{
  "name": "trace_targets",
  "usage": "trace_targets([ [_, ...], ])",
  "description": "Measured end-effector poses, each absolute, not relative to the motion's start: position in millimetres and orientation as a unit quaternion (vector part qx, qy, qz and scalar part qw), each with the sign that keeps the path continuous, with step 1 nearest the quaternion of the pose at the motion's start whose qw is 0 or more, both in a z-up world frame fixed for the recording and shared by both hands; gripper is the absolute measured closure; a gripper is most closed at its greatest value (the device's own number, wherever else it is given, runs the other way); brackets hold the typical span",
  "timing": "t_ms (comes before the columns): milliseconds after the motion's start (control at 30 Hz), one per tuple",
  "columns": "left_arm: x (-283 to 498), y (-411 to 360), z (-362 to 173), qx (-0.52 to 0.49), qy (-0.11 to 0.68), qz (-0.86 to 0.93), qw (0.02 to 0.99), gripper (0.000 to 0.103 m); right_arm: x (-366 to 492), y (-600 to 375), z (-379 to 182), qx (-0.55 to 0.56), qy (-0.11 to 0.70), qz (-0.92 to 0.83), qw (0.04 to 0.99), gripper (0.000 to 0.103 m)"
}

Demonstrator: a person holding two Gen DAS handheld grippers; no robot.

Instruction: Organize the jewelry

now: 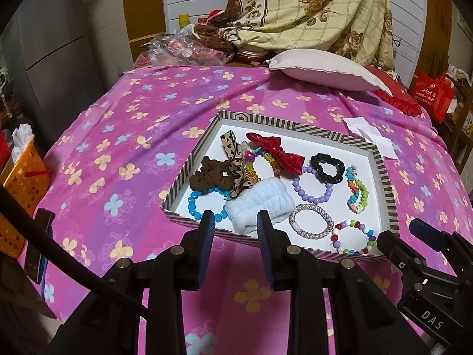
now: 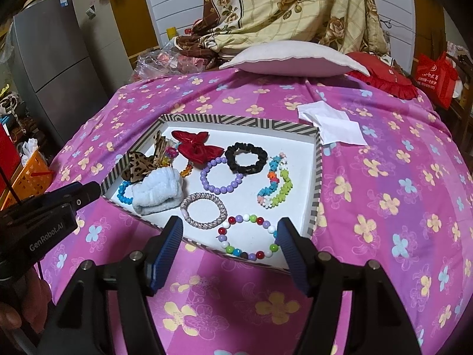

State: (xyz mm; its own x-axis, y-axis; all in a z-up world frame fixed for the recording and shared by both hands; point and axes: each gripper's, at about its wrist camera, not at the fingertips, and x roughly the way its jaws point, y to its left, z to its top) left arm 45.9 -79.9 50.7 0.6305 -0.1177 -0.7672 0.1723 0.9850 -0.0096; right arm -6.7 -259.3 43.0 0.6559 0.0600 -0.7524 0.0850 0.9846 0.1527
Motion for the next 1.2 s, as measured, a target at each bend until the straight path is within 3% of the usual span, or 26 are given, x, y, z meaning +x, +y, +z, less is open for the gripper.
trace_targets([
  [1200, 53.2, -82.7, 47.1, 0.038, 0.423, -0.079, 0.902, 0.054, 0.8, -259.6, 41.2, 0.083, 0.422, -0.001, 0.903, 0.031],
])
